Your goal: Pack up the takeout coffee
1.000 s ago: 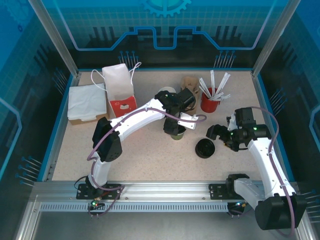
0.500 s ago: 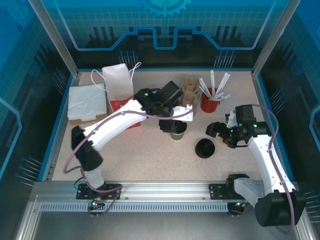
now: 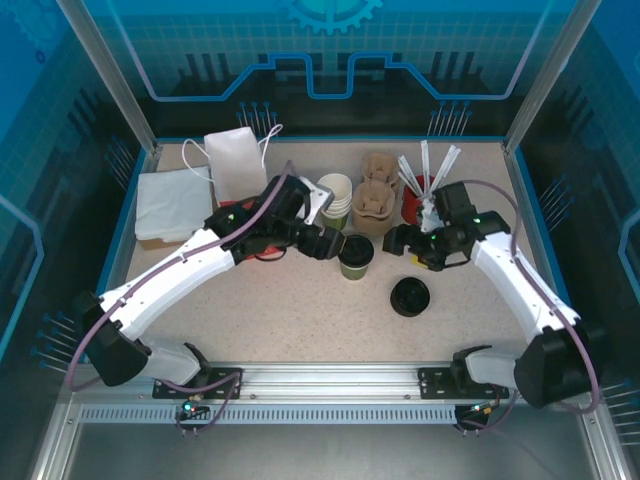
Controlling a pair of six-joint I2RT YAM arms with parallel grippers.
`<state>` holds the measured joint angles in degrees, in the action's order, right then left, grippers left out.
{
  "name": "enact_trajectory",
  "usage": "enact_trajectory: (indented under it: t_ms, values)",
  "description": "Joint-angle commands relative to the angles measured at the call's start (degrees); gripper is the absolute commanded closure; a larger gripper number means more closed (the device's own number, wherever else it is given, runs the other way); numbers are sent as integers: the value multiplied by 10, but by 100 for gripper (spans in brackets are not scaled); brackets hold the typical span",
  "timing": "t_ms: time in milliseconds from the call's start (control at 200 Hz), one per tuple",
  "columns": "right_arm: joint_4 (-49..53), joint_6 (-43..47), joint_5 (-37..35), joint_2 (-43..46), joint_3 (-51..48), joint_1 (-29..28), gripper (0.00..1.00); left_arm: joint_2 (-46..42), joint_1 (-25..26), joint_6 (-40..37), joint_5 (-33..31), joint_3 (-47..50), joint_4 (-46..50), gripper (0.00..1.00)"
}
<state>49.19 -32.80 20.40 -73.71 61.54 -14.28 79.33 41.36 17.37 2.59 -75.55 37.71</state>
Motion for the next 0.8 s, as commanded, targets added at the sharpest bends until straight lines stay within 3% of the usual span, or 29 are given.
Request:
enact_trajectory:
  t_ms: [0, 110, 310, 795]
  values:
    - [-14, -3, -23, -44, 45, -28, 14, -15, -17, 263, 69, 55, -83, 22]
    - [-24, -9, -30, -81, 70, -41, 17, -2, -32, 338, 101, 75, -104, 23]
    - [-21, -8, -42, -135, 102, -57, 26, 51, -37, 385, 140, 65, -107, 24]
    - [-12, -7, -55, -179, 121, -76, 38, 125, -37, 389, 122, 55, -120, 35]
